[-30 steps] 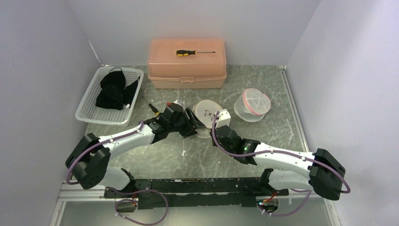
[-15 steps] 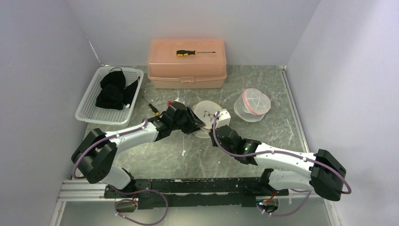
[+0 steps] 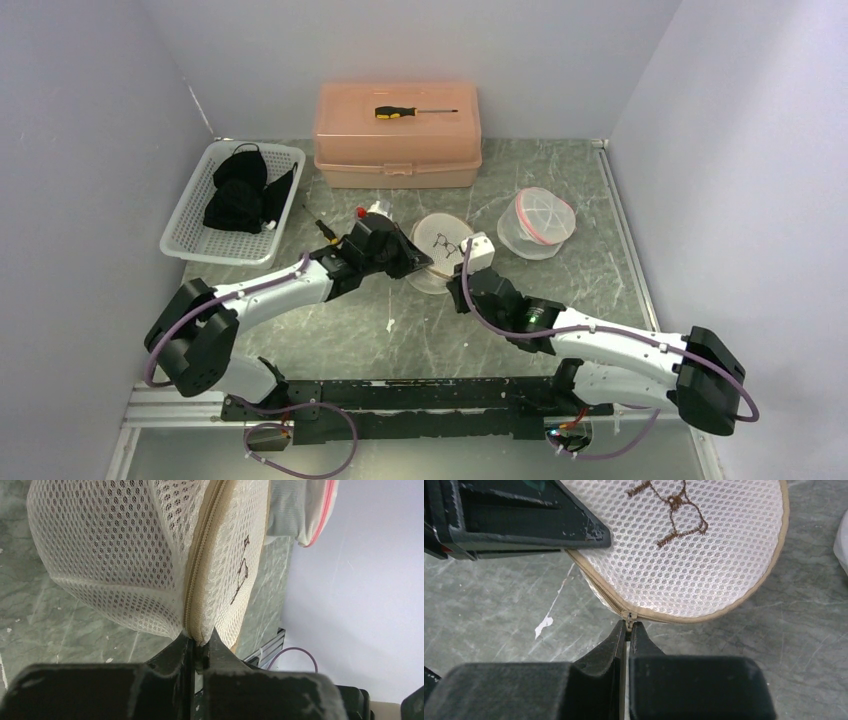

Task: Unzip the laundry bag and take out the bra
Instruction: Unzip the laundry bag at the center of the board.

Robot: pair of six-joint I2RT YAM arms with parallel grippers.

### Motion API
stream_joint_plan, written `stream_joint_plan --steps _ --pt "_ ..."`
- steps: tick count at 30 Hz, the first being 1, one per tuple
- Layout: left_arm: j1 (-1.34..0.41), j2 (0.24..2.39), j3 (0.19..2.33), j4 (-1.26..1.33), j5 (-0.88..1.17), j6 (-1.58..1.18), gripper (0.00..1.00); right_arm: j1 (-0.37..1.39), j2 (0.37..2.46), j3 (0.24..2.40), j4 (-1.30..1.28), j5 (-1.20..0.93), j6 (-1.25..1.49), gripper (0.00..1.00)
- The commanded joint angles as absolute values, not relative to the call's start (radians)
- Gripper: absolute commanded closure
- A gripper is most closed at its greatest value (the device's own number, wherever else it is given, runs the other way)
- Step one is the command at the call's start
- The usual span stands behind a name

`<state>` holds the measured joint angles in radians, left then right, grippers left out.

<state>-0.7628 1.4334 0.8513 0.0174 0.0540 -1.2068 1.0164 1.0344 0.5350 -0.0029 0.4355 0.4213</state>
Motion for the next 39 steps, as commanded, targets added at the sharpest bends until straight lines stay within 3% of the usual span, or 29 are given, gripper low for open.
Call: stream_joint_plan --steps 1,6,17,23,28,34,39 --pt "-0.755 1.425 0.898 0.002 0.035 -1.121 0.97 1.015 1.025 0.527 -0.047 0.487 0.416 1.0" --pt "-0.72 1.425 0.917 -0.063 0.135 -1.018 0.97 0.974 1.007 0.514 -0.062 0.516 0.462 1.0" --pt "-0.53 1.396 0.861 0.065 0.534 -0.868 0.97 0.941 0.933 0.492 -0.032 0.534 0.443 1.0" --pt "-0.531 1.324 0.988 -0.051 0.5 -0.669 0.93 0.973 0.819 0.488 0.04 0.494 0.36 1.0" --pt "-0.529 1.28 0.936 0.19 0.512 -0.63 0.91 1.016 0.849 0.541 0.053 0.511 0.333 1.0" --pt "-0.521 1.386 1.07 0.039 0.57 -0.571 0.92 1.035 0.926 0.565 0.099 0.529 0.355 1.0" --pt "-0.513 1.449 0.956 0.167 0.614 -0.639 0.82 1.038 0.987 0.543 0.116 0.533 0.412 1.0"
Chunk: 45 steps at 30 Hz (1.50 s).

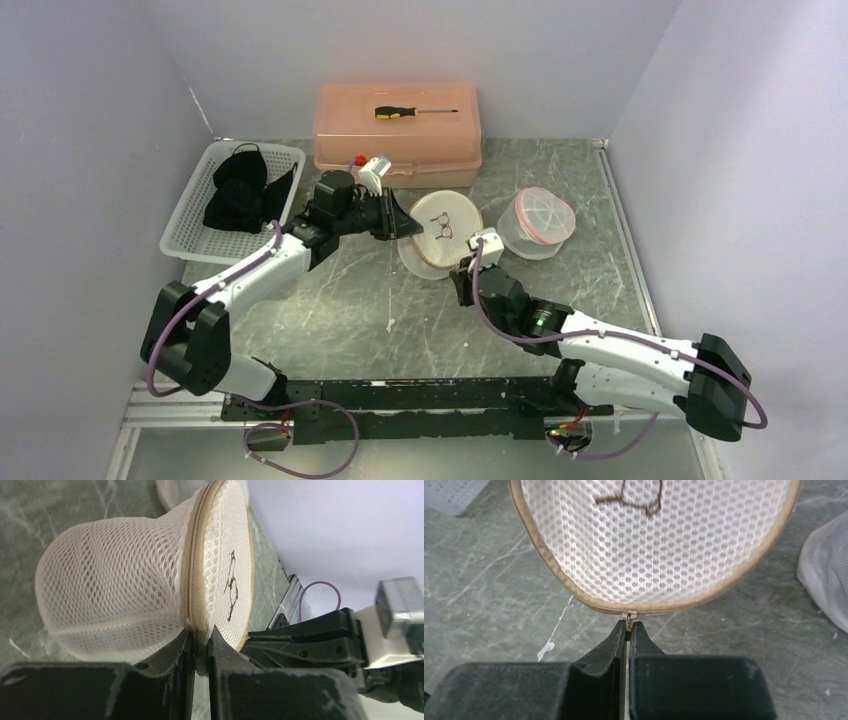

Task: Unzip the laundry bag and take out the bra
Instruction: Unzip the laundry bag at the center of the board.

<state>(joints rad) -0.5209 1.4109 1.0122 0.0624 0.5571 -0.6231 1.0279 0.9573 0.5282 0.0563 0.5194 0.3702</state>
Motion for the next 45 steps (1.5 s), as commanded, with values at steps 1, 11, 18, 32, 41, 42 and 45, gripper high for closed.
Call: stream_joint_plan --steps 1,11,18,32,41,42,45 --pt "-0.512 1.458 0.932 0.184 0.612 -0.647 0.8 1.039 0.995 0.538 0.12 0.529 0.419 1.0" --pt "-0.505 1.419 0.839 0.16 0.454 -0.757 0.11 1.04 1.043 0.509 0.123 0.518 0.424 1.0" --pt "-0.505 1.242 0.798 -0.091 0.248 -0.931 0.06 1.039 1.041 0.507 0.123 0.509 0.41 1.0" --pt "-0.8 1.247 0.797 -0.072 0.014 -1.354 0.16 1.039 1.066 0.533 0.123 0.506 0.406 1.0" --pt "-0.808 1.345 0.848 -0.07 -0.036 -1.392 0.33 1.039 1.065 0.54 0.114 0.499 0.405 1.0" --pt "-0.808 1.349 0.853 -0.073 -0.036 -1.388 0.35 1.039 1.064 0.539 0.113 0.497 0.404 1.0" --pt "-0.808 1.358 0.863 -0.09 -0.053 -1.384 0.42 1.04 1.062 0.541 0.111 0.493 0.4 1.0"
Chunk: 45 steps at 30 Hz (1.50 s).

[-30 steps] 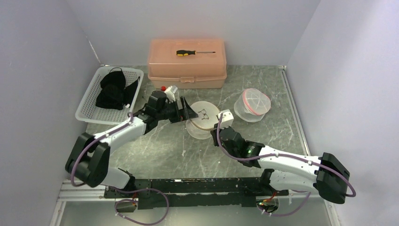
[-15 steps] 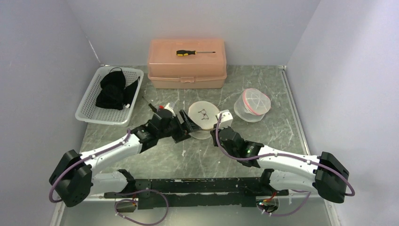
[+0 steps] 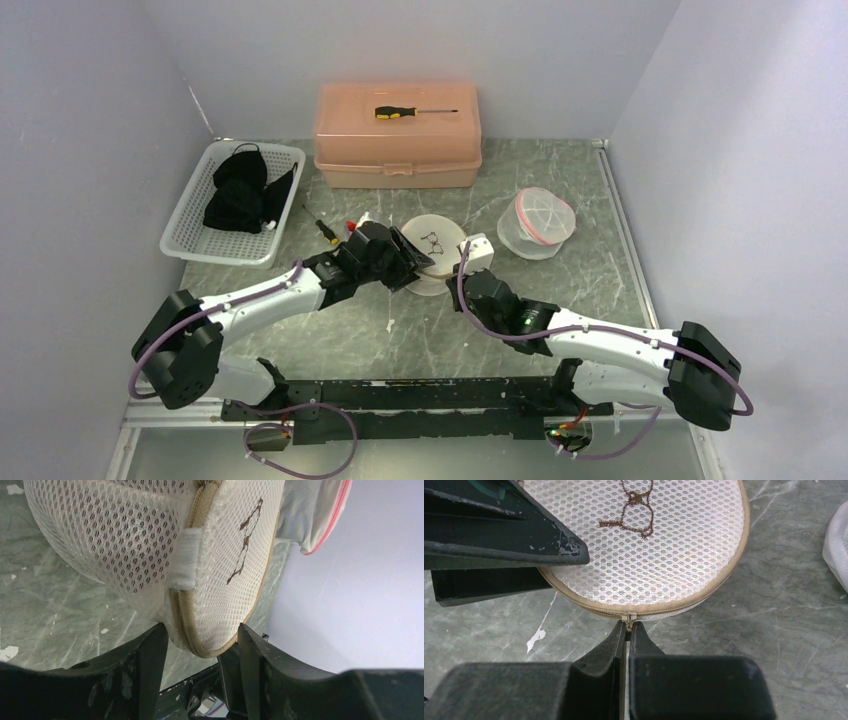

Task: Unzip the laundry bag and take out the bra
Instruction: Unzip the laundry bag at the center of the board.

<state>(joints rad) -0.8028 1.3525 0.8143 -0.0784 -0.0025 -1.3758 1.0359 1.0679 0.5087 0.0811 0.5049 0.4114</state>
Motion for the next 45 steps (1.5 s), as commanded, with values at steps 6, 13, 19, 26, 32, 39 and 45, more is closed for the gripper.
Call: stream_joint_plan --steps 6,13,19,26,32,39,45 --pt "-0.807 1.348 0.858 -0.102 -0.098 -1.367 0.5 1.04 1.053 0.54 0.105 0.476 0.384 1.0" --pt "-0.778 1.363 0.861 -0.093 -0.062 -1.348 0.74 1.04 1.052 0.535 0.067 0.481 0.377 1.0" --pt "-0.722 1.376 0.857 -0.066 0.028 -1.298 0.97 1.028 1.039 0.53 0.033 0.522 0.394 1.0" --pt "-0.622 1.39 0.848 -0.011 0.284 -1.177 0.97 0.92 1.068 0.568 -0.044 0.48 0.421 1.0" --pt "-0.589 1.384 0.86 -0.042 0.359 -1.071 0.97 0.838 1.075 0.56 -0.03 0.443 0.439 1.0" --pt "-0.553 1.396 1.008 -0.136 0.517 -0.82 0.97 0.919 0.958 0.547 0.013 0.492 0.369 1.0" --pt "-0.552 1.41 1.242 -0.368 0.481 -0.606 0.96 1.052 0.896 0.636 -0.084 0.613 0.338 1.0"
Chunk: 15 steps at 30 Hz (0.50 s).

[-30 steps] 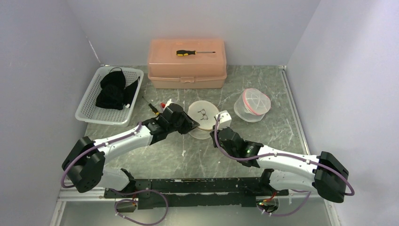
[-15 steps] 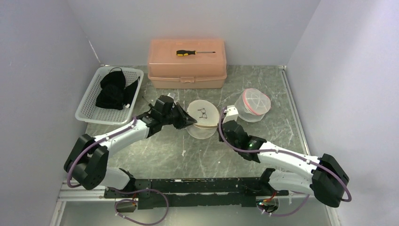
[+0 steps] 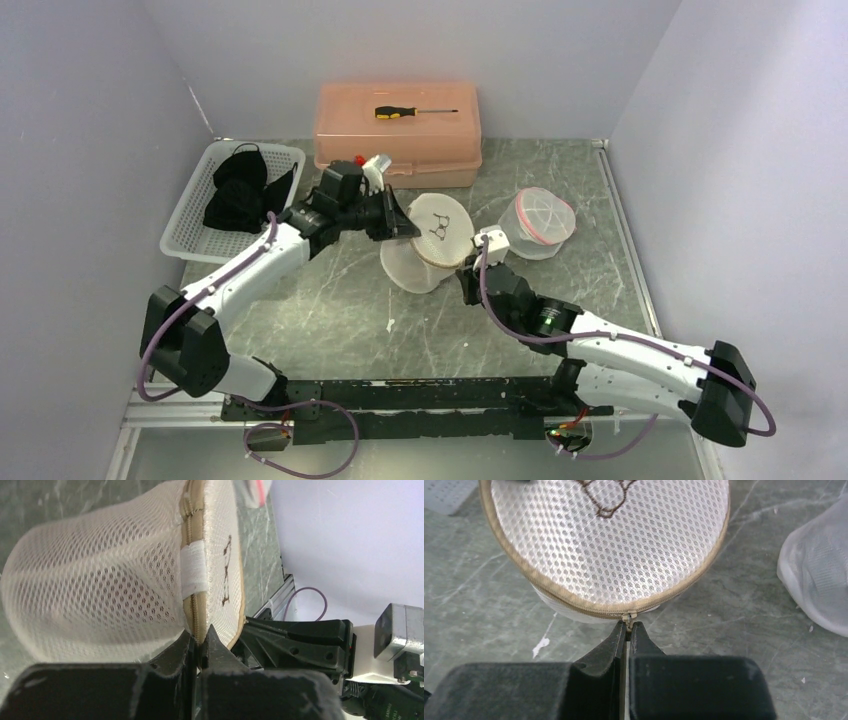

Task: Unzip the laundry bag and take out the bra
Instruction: Unzip the laundry bag at the center of the board.

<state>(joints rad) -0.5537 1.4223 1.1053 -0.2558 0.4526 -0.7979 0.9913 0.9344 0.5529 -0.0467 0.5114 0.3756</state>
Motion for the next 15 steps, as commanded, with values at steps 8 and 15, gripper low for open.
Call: stream_joint_plan --steps 8,15 --pt "-0.548 1.478 1.281 -0.415 0.462 -0.553 0.73 1.093 0.958 0.62 -0.045 0.596 0.396 1.0" --pt "-0.535 1.504 1.113 -0.323 0.39 -0.672 0.51 1.097 1.039 0.564 0.034 0.603 0.459 1.0"
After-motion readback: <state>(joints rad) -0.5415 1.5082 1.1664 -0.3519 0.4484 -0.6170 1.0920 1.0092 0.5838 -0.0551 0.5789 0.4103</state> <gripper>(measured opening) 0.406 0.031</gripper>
